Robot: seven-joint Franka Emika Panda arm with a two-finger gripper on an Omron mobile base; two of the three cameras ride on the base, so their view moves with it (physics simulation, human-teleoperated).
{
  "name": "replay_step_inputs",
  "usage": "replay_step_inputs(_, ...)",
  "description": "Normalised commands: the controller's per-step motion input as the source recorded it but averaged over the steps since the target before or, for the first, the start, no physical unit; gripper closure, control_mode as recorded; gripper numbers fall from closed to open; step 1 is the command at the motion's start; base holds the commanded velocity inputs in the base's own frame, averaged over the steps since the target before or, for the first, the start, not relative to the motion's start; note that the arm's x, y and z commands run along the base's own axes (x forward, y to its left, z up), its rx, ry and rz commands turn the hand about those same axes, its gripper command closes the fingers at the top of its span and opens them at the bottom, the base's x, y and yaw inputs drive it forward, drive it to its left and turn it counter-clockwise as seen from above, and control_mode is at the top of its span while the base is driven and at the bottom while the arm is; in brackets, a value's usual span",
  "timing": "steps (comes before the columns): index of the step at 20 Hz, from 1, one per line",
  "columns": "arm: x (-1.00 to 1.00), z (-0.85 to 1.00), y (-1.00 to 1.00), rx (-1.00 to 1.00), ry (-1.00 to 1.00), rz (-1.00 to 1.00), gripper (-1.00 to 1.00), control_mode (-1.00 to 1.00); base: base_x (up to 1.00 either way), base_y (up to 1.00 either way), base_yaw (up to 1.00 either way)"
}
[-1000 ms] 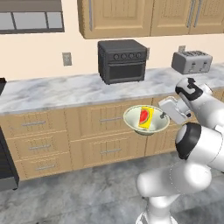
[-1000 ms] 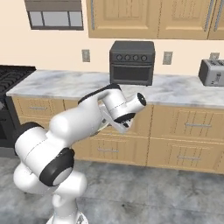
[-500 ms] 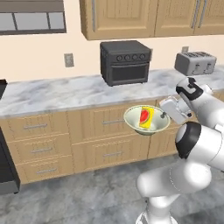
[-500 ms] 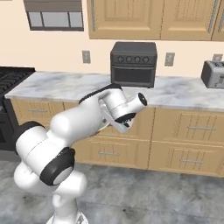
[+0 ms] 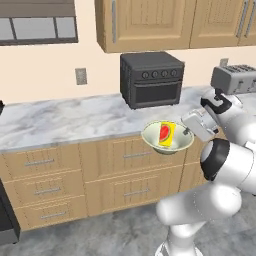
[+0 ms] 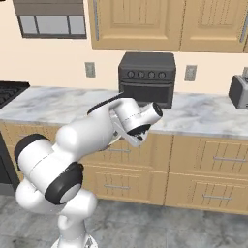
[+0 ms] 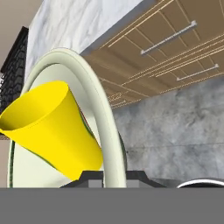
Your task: Place the cup inside the bowl on the dining table and move the bowl to any counter.
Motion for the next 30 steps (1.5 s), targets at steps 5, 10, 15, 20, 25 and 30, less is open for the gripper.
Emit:
replay_step_inputs(5,0.00,0.00,0.00,0.00,0.00,0.00,1.00,1.00,0.08,0.21,0.00)
replay_step_inputs(10,0.00,0.00,0.00,0.00,0.00,0.00,1.00,1.00,0.00,0.66,0.00)
replay_step_inputs(15,0.00,0.00,0.00,0.00,0.00,0.00,1.00,1.00,0.00,0.87,0.00)
replay_step_inputs(20,0.00,0.00,0.00,0.00,0.00,0.00,1.00,1.00,0.01,0.77,0.00)
replay_step_inputs(25,0.00,0.00,0.00,0.00,0.00,0.00,1.00,1.00,0.56,0.33,0.00)
replay_step_inputs(30,0.00,0.00,0.00,0.00,0.00,0.00,1.00,1.00,0.86,0.19,0.00)
